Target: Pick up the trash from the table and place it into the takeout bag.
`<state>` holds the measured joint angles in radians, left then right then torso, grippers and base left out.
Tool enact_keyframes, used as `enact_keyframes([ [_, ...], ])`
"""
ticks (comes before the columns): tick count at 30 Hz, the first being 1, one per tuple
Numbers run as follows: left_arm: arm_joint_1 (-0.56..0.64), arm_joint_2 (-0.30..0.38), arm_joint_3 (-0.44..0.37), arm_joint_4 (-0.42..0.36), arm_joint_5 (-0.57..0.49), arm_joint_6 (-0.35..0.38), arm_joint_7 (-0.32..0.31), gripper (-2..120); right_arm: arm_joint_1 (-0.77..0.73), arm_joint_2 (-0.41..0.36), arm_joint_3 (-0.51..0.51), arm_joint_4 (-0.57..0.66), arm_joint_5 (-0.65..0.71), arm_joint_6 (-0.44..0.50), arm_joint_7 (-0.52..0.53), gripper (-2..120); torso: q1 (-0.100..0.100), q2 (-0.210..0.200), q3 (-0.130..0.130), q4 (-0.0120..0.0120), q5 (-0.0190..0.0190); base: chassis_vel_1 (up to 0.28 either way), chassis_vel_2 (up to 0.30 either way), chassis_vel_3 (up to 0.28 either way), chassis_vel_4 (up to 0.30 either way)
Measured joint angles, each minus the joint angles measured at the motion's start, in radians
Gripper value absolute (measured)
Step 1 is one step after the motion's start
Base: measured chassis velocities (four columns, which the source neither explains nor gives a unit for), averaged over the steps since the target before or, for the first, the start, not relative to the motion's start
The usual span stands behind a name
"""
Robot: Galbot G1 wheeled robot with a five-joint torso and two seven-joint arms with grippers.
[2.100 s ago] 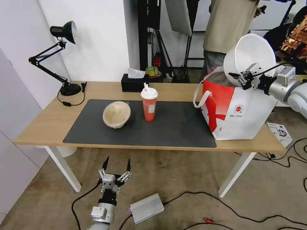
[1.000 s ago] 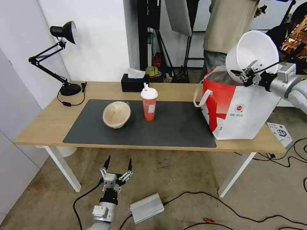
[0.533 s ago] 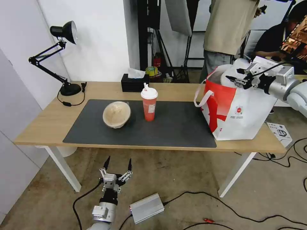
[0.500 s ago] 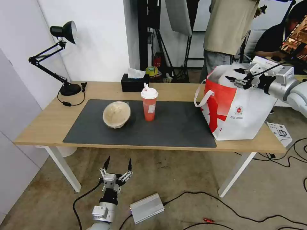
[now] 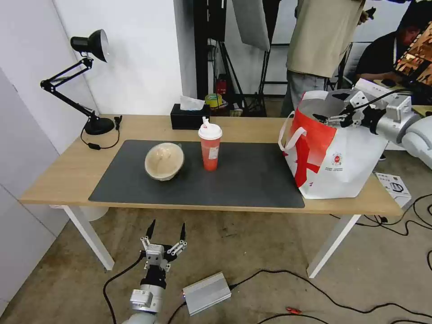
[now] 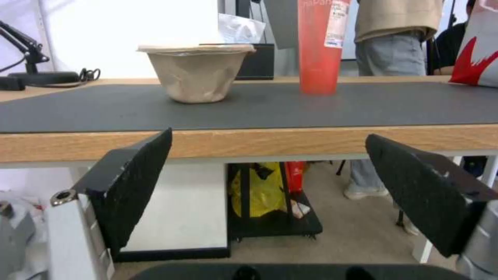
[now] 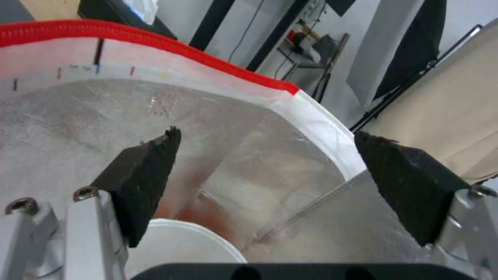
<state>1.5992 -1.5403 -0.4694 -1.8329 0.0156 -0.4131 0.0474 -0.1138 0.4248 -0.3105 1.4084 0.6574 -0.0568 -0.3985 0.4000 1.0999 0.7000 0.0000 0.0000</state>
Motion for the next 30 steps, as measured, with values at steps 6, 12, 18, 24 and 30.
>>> enact_keyframes([
  [6, -0.001, -0.001, 0.001, -0.001, 0.001, 0.000, 0.000, 100, 0.000, -0.008, 0.005, 0.016, 0.002, 0.000, 0.000, 89, 0.000, 0.000, 0.000, 0.0000, 0.0000, 0.000, 0.000, 0.000, 0.000],
  [12, 0.004, 0.001, -0.002, -0.012, 0.001, 0.000, 0.000, 100, -0.026, -0.023, 0.030, 0.056, 0.006, -0.003, 0.002, 89, 0.000, 0.000, 0.000, 0.0000, 0.0000, 0.000, 0.000, 0.000, 0.000],
  [18, 0.011, 0.005, -0.005, -0.022, 0.001, 0.001, 0.000, 100, -0.038, -0.039, 0.043, 0.081, 0.014, -0.004, 0.014, 89, 0.000, 0.000, 0.000, 0.0000, 0.0000, 0.000, 0.000, 0.000, 0.000],
  [24, 0.025, 0.007, -0.008, -0.035, 0.002, 0.001, 0.000, 100, -0.072, -0.081, 0.078, 0.147, 0.052, -0.006, 0.054, 92, 0.000, 0.000, 0.000, 0.0000, -0.0001, 0.000, 0.000, 0.000, 0.000],
  [30, 0.037, 0.010, -0.012, -0.050, 0.002, 0.001, 0.000, 100, -0.134, -0.120, 0.129, 0.227, 0.092, -0.001, 0.109, 99, 0.000, 0.000, 0.000, -0.0001, -0.0001, 0.000, 0.000, 0.000, 0.000],
])
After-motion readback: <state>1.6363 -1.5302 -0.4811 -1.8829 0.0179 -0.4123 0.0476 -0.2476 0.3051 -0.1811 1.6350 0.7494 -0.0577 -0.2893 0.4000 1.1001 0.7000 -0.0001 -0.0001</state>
